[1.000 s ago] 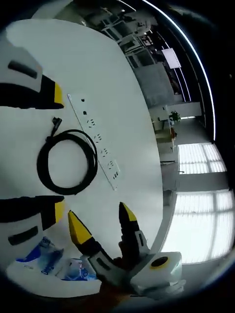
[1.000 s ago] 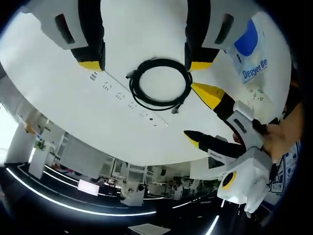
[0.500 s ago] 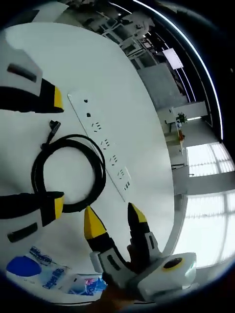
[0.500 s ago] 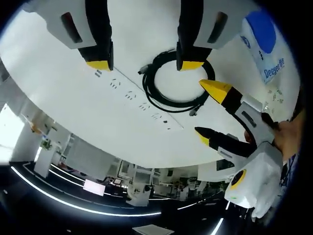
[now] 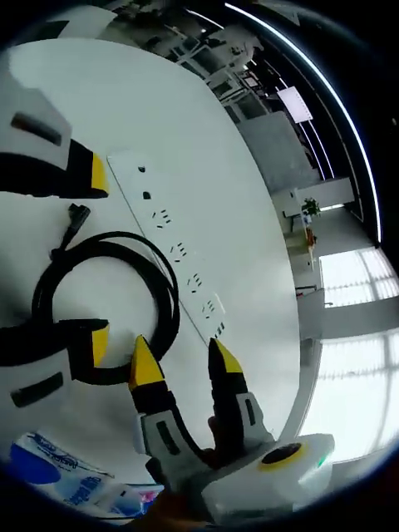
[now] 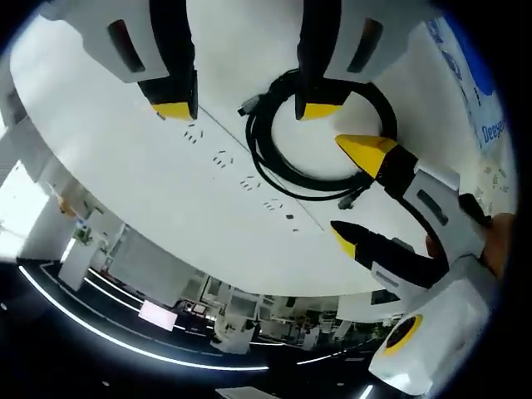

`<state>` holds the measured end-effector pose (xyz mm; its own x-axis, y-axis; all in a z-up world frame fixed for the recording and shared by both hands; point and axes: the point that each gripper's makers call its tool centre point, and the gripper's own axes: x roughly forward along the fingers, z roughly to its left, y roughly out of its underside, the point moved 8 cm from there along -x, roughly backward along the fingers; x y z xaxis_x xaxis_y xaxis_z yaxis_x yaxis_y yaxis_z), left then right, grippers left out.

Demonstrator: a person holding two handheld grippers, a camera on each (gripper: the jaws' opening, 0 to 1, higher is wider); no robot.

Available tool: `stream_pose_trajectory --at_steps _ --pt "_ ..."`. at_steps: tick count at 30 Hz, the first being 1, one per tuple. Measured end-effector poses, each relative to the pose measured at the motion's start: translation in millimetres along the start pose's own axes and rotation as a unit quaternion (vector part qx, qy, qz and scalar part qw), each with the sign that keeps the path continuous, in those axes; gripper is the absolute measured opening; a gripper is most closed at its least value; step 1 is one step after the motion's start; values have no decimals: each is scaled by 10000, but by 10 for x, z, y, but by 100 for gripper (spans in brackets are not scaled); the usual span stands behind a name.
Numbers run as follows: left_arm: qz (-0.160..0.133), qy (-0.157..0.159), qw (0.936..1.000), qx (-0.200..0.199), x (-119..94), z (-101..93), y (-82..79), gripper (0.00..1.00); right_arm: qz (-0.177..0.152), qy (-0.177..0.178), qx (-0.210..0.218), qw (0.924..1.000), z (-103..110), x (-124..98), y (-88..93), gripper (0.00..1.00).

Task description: Arrange the tabletop items into an orderly group along one side of the table until the central work area is clear of visible clutter.

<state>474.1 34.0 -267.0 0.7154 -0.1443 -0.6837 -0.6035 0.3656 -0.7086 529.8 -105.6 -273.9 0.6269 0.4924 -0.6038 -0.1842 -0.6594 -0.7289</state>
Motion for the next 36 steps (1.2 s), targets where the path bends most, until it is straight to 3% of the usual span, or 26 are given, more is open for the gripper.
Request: stream_pose_trajectory --at_steps 3,8,11,13,16,17,18,19,23,25,31,34,36 --pt "29 129 9999 -46 45 -30 -2 57 -22 -228 329 9992 48 33 18 40" --pt "-15 31 10000 -23 69 -33 -14 57 -91 -195 401 9990 76 46 57 37" --pt "5 -18 10000 -44 75 0 -1 57 -77 -128 423 9990 59 38 71 41" --pt "-2 23 9998 -193 92 19 22 56 -102 -179 505 9985 56 46 85 38" --pt "-126 148 9986 -482 132 30 48 50 -187 -430 940 9945 129 36 117 28" --pt "-181 208 9980 -567 131 -72 76 47 -256 -595 1132 9915 164 38 126 24" --pt "-203 269 9978 -571 133 -99 87 44 -338 -518 1277 9899 180 29 124 23" --pt "-189 234 9978 -586 123 -79 76 44 -246 -444 1089 9928 183 15 137 23" --pt "-171 195 9983 -513 107 -64 73 42 -239 -479 1183 9915 190 3 123 23" --pt "-201 362 9974 -588 117 -95 82 34 -250 -434 1232 9911 203 -4 130 22" --pt "-260 312 9970 -664 119 -87 96 32 -324 -439 1229 9909 233 -31 143 18" --pt "-251 158 9979 -584 145 5 57 20 -335 -439 1191 9913 207 -14 137 15" --pt "-235 0 9993 -278 133 61 48 9 -307 -361 1181 9919 172 -4 141 13"
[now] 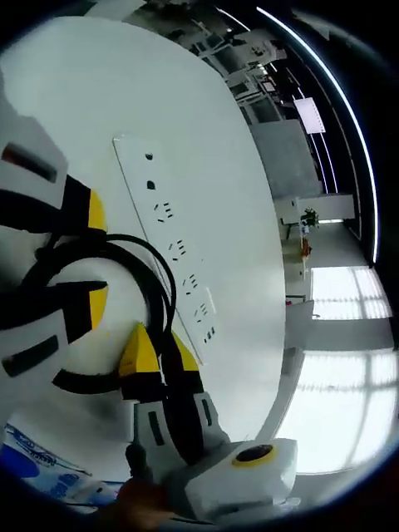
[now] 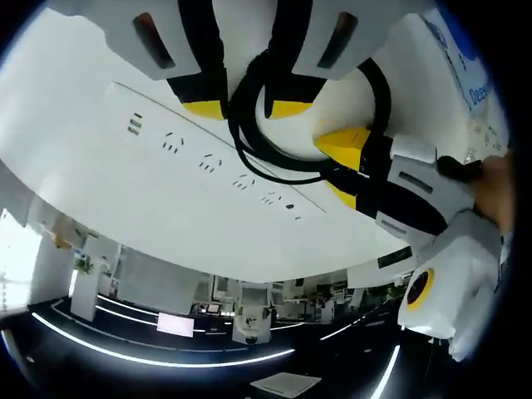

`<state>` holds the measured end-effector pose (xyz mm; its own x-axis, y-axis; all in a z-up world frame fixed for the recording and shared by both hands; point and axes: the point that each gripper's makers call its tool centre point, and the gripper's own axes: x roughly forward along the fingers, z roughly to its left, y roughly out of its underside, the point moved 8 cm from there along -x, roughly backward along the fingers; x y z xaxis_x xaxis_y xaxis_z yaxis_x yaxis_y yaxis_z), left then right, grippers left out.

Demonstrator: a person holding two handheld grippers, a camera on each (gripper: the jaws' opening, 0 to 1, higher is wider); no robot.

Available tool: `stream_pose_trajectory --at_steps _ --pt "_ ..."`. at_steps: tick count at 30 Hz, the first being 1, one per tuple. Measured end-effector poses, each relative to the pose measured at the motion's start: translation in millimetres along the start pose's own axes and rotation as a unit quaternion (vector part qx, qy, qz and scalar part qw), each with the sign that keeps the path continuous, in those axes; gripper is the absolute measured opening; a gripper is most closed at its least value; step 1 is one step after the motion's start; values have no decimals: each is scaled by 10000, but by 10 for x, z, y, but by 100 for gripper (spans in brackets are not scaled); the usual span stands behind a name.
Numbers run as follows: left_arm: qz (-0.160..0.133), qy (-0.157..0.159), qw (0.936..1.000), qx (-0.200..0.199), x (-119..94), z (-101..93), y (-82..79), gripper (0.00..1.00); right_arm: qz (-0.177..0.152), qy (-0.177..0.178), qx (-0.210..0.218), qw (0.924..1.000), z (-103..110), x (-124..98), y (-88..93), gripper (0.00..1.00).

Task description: Arrange the tabletop items into an orderly group along one side of the table until the central work area is clear of visible clutter.

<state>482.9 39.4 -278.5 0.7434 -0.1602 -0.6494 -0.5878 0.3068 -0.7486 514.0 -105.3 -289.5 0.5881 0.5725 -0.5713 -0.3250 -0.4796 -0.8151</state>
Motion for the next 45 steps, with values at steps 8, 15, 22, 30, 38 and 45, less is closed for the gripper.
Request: stream_pose_trajectory --at_steps 8,15,22,30,38,45 --pt "70 58 10000 9 25 -96 -67 8 -66 59 95 9999 8 5 -36 8" --pt "136 122 9998 84 -67 -145 -53 7 -226 -18 340 9992 -20 -83 -20 6" --pt "-24 86 9999 95 -285 -219 -104 6 -450 -59 398 9982 -32 -328 -127 4" --pt "-365 60 9992 139 -638 -248 -286 6 -756 97 201 9969 52 -670 -352 4" --pt "-573 107 9982 146 -816 -203 -410 6 -905 253 8 9956 130 -936 -503 4" --pt "-723 101 9971 202 -939 -178 -511 6 -999 361 -107 9943 67 -999 -660 4"
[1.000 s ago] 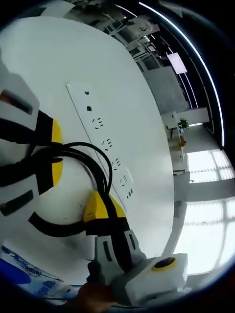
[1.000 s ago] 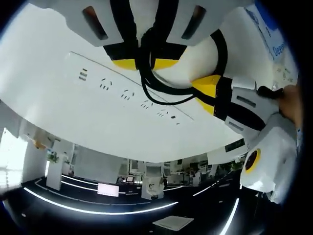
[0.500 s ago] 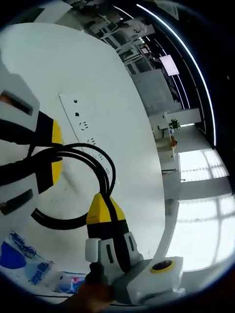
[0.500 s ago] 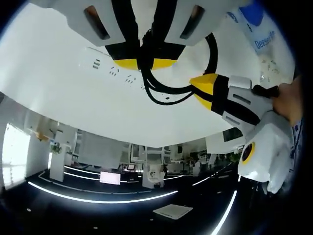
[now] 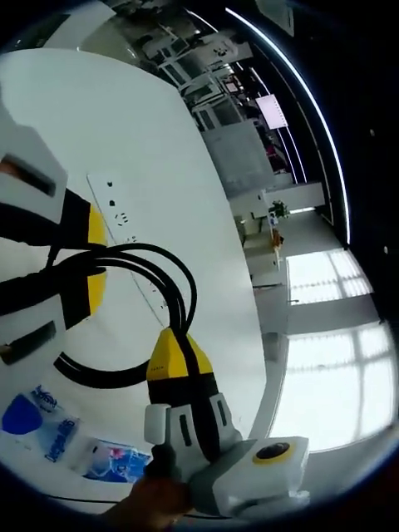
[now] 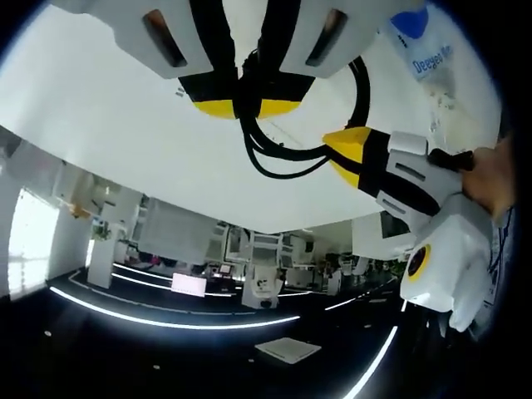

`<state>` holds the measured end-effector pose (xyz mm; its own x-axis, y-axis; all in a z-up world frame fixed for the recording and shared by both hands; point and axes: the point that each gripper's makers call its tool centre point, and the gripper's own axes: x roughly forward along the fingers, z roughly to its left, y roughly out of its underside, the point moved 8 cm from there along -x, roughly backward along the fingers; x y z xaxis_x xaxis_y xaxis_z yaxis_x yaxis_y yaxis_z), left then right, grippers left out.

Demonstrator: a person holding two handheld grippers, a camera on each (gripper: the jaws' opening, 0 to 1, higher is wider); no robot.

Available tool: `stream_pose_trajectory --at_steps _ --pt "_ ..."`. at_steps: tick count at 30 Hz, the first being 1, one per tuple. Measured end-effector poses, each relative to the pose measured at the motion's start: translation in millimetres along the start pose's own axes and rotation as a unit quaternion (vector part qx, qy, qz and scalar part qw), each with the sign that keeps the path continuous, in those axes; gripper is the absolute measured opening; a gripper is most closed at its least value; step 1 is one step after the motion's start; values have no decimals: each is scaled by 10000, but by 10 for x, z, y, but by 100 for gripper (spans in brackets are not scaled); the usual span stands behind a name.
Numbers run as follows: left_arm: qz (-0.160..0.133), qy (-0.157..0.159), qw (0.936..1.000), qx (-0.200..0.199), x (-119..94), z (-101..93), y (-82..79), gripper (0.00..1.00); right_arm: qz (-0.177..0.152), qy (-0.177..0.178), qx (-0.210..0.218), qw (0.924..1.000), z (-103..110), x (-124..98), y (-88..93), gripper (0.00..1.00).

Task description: Arrange the tabletop items into an orderly group along one side of the table until the central work area is clear of visible clutter.

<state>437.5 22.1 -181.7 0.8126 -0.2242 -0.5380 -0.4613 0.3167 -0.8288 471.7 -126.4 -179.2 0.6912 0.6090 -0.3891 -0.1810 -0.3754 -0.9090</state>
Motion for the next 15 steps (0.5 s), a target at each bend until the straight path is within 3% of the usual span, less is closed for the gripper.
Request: stream_pose_trajectory --at_steps 12,15 --pt "-131 -27 9999 44 -106 128 -171 6 -101 54 -117 9999 4 -115 -190 4" --pt "-139 -26 9999 46 -118 121 -168 6 -111 60 -131 9998 83 -188 -144 4"
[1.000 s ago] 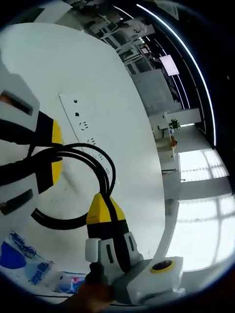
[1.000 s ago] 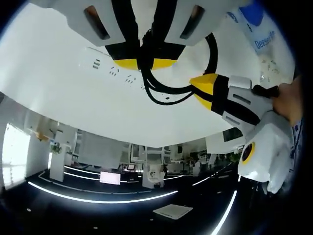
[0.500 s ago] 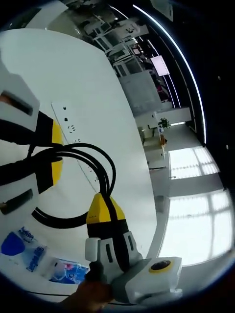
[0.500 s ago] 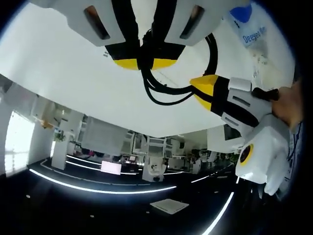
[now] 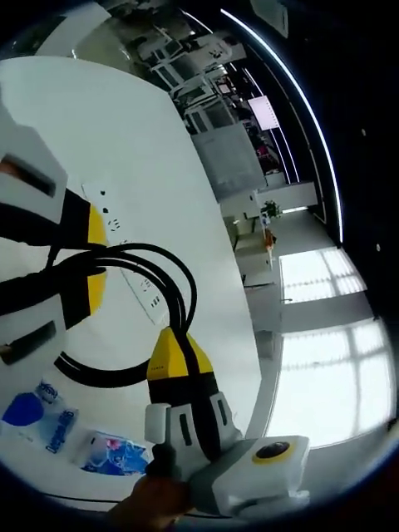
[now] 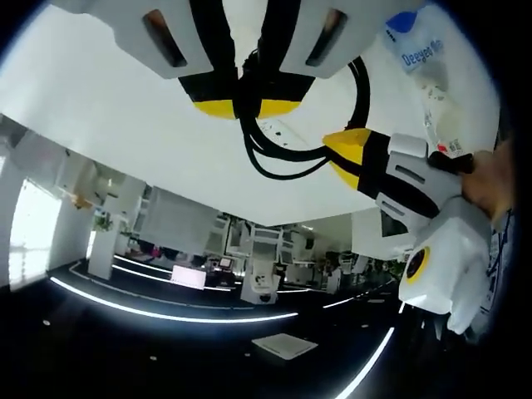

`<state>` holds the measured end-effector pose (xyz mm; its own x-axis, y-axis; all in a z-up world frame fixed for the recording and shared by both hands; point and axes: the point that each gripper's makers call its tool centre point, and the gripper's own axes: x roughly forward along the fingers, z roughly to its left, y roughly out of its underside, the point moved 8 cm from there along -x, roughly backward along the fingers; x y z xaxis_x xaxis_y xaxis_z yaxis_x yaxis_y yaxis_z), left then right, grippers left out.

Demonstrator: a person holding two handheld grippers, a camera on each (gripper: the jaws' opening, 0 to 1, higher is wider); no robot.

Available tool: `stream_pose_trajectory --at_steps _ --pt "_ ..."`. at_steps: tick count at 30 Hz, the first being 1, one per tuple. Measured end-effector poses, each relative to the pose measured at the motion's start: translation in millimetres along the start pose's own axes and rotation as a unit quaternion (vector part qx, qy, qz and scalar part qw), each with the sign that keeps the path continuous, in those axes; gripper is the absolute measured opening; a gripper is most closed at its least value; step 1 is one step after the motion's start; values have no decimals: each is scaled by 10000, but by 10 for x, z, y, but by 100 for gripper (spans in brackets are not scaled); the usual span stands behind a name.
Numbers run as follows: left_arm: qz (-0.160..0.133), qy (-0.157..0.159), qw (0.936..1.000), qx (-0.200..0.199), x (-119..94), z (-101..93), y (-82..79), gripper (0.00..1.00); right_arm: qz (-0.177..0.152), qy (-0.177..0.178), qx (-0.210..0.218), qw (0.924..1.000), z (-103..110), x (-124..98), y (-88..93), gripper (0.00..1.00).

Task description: Arrange the tabletop items into an orderly group along one side of the table until the central work area is clear of visible clutter.

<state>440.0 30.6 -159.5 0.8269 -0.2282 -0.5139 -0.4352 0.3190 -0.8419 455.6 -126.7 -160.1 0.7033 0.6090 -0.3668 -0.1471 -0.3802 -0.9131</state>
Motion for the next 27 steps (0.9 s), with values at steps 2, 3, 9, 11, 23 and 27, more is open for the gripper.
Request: stream_pose_trajectory --at_steps 2,3,9,11,23,27 --pt "-17 3 10000 -5 -30 -40 30 6 15 10 -5 10000 0 2 -3 4" --pt "-15 6 10000 -7 -34 -46 36 6 20 7 -3 10000 3 -1 -1 4" --pt "-76 92 9999 38 -110 -75 77 6 8 -19 30 10000 61 -101 53 4" --pt "-84 160 9997 191 -173 -153 102 6 14 -25 -27 10000 76 -160 70 4" --pt "-434 356 9981 270 -347 -349 69 6 -229 34 -43 9997 124 -527 92 4" --pt "-575 448 9971 235 -383 -306 -10 6 -372 53 -56 9993 150 -662 60 4"
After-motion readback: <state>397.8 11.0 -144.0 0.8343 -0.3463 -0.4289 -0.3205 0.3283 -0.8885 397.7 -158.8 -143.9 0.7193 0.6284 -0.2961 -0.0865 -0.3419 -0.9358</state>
